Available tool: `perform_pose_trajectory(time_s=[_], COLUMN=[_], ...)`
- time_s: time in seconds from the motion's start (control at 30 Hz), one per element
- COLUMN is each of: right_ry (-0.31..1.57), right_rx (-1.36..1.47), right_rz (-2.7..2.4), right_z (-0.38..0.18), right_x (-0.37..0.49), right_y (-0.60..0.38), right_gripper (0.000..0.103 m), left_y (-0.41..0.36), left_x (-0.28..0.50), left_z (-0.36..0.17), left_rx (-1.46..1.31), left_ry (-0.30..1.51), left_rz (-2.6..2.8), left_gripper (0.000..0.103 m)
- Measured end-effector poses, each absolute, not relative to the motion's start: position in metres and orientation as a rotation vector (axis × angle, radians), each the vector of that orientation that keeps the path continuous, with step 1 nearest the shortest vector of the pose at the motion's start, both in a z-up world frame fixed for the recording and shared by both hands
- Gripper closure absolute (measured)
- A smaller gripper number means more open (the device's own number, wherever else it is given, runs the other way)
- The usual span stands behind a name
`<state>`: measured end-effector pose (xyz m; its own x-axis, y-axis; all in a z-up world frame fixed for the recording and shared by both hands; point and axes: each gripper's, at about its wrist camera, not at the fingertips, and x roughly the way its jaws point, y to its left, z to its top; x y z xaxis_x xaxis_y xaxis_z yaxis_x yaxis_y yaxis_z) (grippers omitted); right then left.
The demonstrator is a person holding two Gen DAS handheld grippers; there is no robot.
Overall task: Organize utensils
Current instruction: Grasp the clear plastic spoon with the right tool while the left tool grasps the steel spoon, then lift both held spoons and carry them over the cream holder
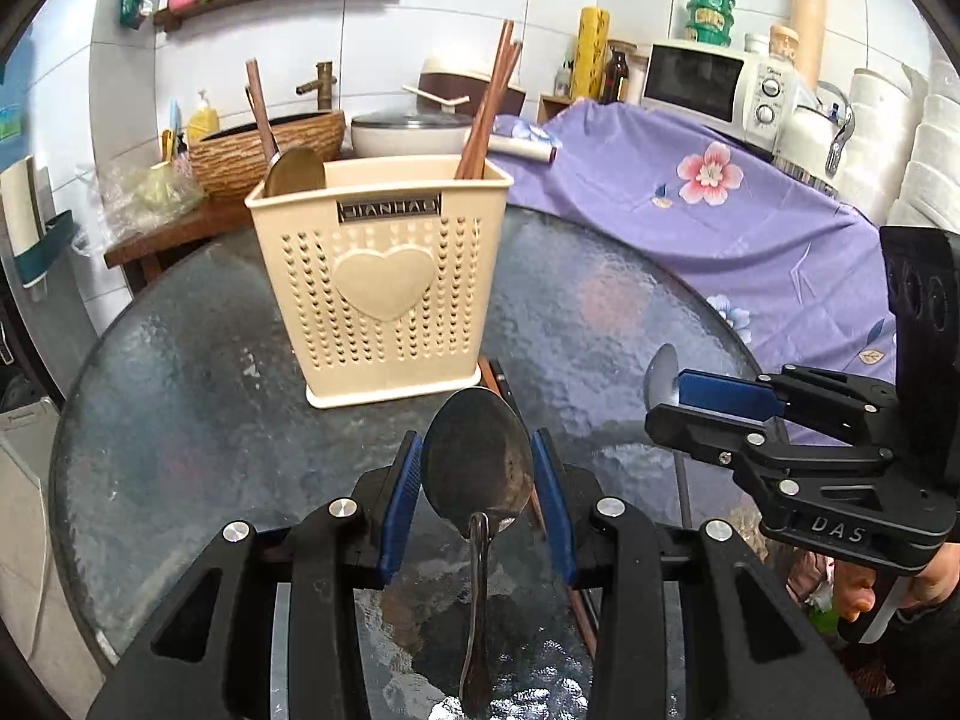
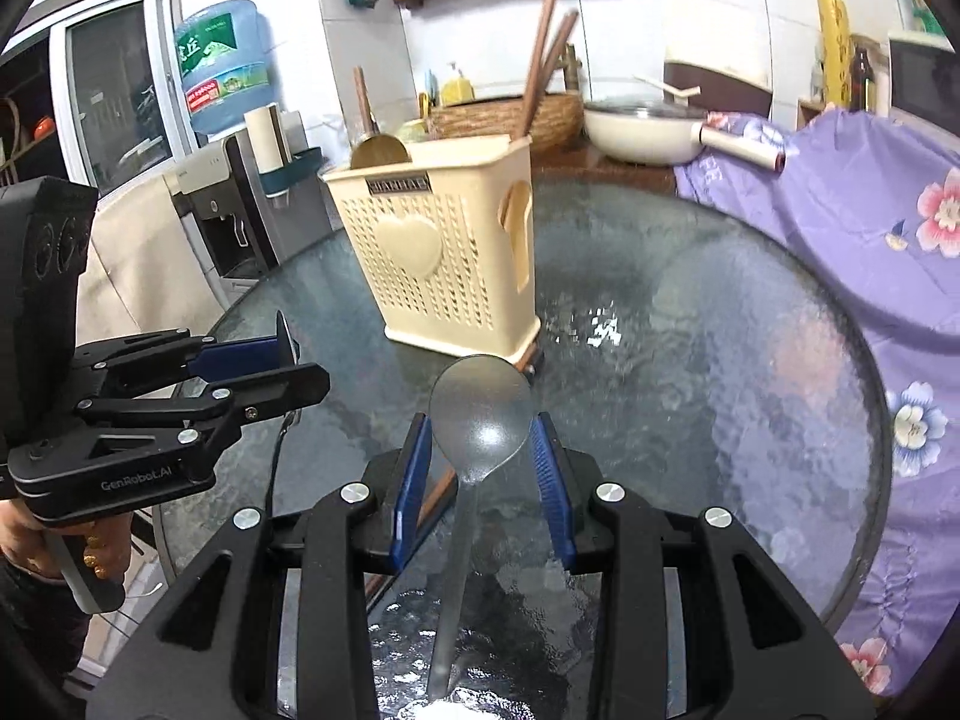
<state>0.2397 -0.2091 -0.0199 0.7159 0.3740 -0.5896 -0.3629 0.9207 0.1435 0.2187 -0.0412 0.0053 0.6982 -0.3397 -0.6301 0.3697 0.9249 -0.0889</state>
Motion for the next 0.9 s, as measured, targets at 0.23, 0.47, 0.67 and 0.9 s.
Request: perform_pose_trajectory(time_s=[0.23,0.47,0.67,0.9], right_ry=[0.662,0.701,0.77,0.882], right_rx=[0.01,-0.01,-0.159,-0.338], right_rz=[0.428,0.445,0.628,0.736], right_z=[-0.016,-0.033,-0.051,-0.077], right_x=[0.241,0.251,0.261,0.282], right_y=[-0.205,-0.197,-0.152,-0.097], right_gripper=[0.093,0.05,0.05,0.051], left_y=[-0.041,-0.026,-0.003,0.026], left_x=[0.214,0.215,0.209,0.204], left_z=[0.01,0.008,0.015,0.017], left_rx=[0.046,0.02,-0.021,-0.071], left_ry=[0.671,0.674,0.654,0.65], left_rz=[-0.393,-0.36,-0.326,-0.283], left_gripper=[0.067,0.067,0.067,0.067])
